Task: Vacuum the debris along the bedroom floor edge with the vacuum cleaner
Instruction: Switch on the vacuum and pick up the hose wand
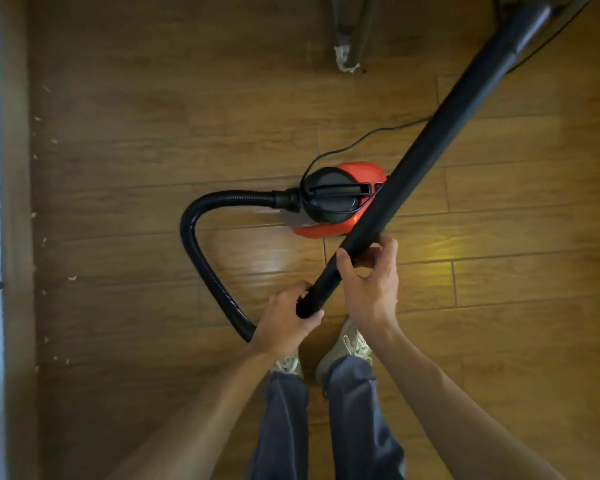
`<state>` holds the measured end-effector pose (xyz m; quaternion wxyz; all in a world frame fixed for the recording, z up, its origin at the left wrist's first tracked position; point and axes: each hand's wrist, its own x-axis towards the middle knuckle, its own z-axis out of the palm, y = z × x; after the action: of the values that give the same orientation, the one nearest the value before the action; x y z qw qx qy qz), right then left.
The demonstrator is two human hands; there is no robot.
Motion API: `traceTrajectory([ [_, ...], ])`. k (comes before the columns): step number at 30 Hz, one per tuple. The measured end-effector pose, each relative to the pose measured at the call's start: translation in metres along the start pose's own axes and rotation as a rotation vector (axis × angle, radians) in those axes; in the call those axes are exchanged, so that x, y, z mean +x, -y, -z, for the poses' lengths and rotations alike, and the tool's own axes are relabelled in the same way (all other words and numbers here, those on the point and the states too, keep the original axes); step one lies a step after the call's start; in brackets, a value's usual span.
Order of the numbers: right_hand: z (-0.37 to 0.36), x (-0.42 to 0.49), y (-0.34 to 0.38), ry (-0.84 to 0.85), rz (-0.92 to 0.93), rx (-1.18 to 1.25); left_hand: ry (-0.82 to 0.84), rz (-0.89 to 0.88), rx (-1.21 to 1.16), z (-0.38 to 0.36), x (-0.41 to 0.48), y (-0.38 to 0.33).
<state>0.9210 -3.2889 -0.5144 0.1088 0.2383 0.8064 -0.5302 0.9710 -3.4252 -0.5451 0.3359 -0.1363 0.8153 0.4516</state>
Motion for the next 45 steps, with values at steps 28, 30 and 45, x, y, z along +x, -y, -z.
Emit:
traceTrajectory([
  [28,-0.185,-0.039,0.085,1.16,0.648,-0.736,-0.482,0.492,-1.668,0.041,-0.061,0.061],
  [30,-0.193,-0.036,0.072,1.166,0.611,-0.745,-0.45,0.479,-1.733,0.041,-0.059,0.06],
  [45,-0.189,0.0,0.008,1.126,0.317,-0.706,-0.401,0.547,-1.96,0.008,-0.017,0.056],
])
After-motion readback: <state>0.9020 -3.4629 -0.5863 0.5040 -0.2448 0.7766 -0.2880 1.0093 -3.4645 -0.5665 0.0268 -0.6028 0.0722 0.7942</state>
